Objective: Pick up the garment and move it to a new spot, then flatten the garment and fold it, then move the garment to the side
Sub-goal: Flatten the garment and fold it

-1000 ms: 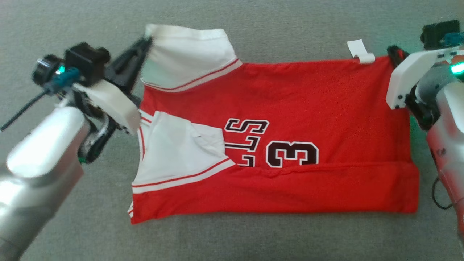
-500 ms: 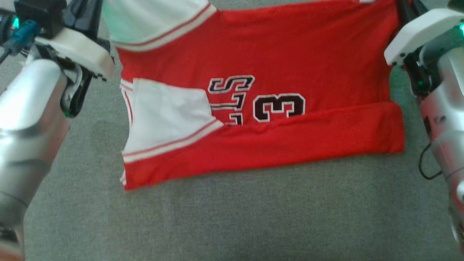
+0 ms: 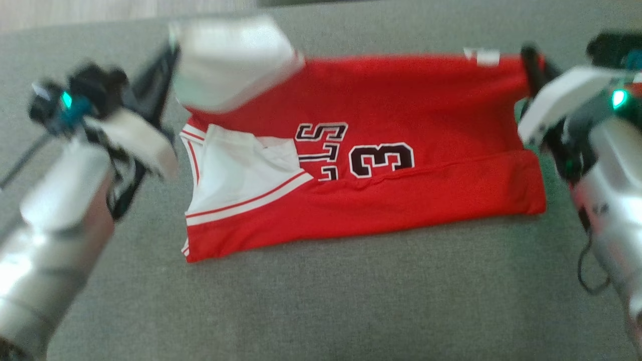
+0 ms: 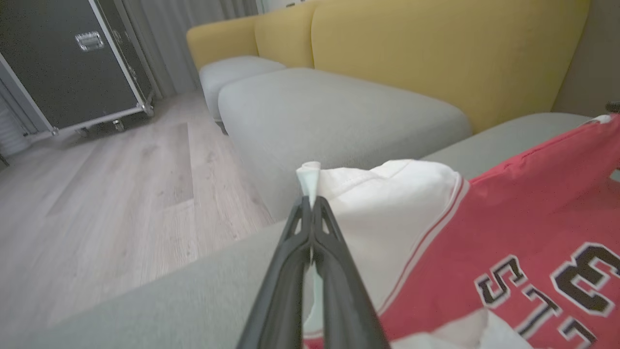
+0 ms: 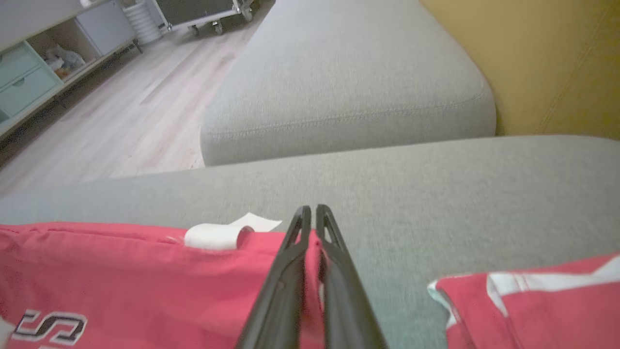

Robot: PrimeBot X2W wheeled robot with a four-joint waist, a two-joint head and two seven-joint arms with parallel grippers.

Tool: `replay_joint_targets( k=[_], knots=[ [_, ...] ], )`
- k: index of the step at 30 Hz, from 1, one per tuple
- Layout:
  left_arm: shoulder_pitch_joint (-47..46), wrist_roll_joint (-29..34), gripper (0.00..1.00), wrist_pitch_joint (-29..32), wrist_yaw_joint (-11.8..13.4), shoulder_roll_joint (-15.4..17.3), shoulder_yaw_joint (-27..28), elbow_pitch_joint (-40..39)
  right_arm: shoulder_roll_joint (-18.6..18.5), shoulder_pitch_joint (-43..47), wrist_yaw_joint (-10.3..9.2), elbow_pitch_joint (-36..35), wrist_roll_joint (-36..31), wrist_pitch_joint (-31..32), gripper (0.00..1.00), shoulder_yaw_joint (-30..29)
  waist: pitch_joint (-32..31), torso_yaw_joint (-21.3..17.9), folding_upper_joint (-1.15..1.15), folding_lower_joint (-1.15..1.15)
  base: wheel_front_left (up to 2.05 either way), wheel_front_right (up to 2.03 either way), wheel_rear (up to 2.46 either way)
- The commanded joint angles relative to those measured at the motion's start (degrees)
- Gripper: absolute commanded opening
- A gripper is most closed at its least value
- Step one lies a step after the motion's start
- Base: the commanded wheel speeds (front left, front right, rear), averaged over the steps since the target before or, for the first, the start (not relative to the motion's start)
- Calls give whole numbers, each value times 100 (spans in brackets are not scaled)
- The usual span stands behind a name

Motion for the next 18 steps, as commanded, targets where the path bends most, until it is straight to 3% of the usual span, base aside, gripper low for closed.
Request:
replay_joint_targets(
  k=[1,12,18],
  knots=[
    [-92,-77,0,79,-22,318,154,-151,-87,110,-4,-233,138,84,0,142,-209,22,0,1,0,0,0],
    [1072,-595,0,1671,-72,1048,-581,-1513,-1076,1163,-4,-1248,1006,1098,0,1537,-834,48,0,1,0,0,0],
    [1452,-838,0,2265,108,1419,-692,-2256,-1347,1304,-4,-1422,1308,1414,0,1940,-949,37,0,1,0,0,0]
  ],
)
